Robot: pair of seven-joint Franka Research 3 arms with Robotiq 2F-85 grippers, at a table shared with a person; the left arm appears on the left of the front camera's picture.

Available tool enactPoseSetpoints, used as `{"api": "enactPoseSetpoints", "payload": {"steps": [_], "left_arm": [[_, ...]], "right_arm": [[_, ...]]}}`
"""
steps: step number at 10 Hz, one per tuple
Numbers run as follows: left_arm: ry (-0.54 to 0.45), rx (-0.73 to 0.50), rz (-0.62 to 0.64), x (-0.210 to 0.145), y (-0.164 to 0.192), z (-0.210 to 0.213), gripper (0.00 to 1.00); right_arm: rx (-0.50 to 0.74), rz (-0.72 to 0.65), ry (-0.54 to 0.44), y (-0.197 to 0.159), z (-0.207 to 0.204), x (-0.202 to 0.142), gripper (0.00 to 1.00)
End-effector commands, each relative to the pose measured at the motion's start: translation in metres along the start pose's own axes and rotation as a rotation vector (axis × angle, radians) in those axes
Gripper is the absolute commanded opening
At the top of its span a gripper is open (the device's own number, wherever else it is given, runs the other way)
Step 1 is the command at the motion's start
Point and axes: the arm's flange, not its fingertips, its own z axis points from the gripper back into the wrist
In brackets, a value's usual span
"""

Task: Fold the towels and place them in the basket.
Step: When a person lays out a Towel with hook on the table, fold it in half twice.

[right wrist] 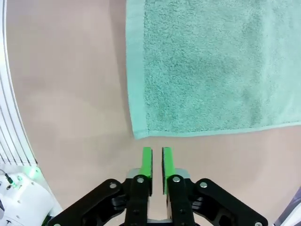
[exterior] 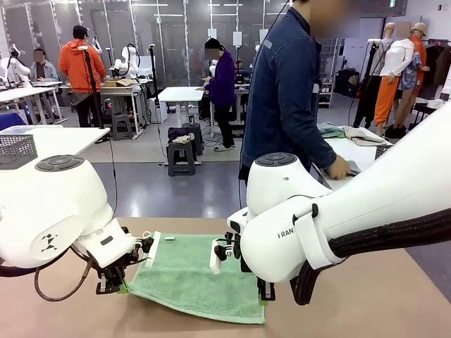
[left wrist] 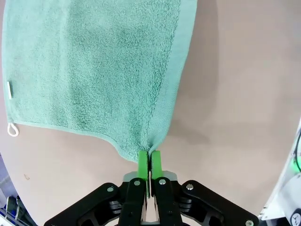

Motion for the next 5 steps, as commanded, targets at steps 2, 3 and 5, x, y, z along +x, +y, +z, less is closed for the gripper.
{"api": "enactPoseSetpoints", "payload": {"steps": [2, 3, 5], "left_arm": [[0.000, 0.002, 0.000, 0.000, 0.000, 0.001, 0.04], [0.000, 0.002, 0.000, 0.000, 0.000, 0.001, 0.04], [0.000, 0.002, 0.000, 0.000, 0.000, 0.001, 0.04]], "right_arm": [[0.038, -0.040, -0.001, 0.003, -0.016, 0.006, 0.36], [0.046, -0.040, 0.001, 0.000, -0.021, 0.006, 0.36], [0.068, -0.036, 0.000, -0.002, -0.027, 0.008, 0.36]]}}
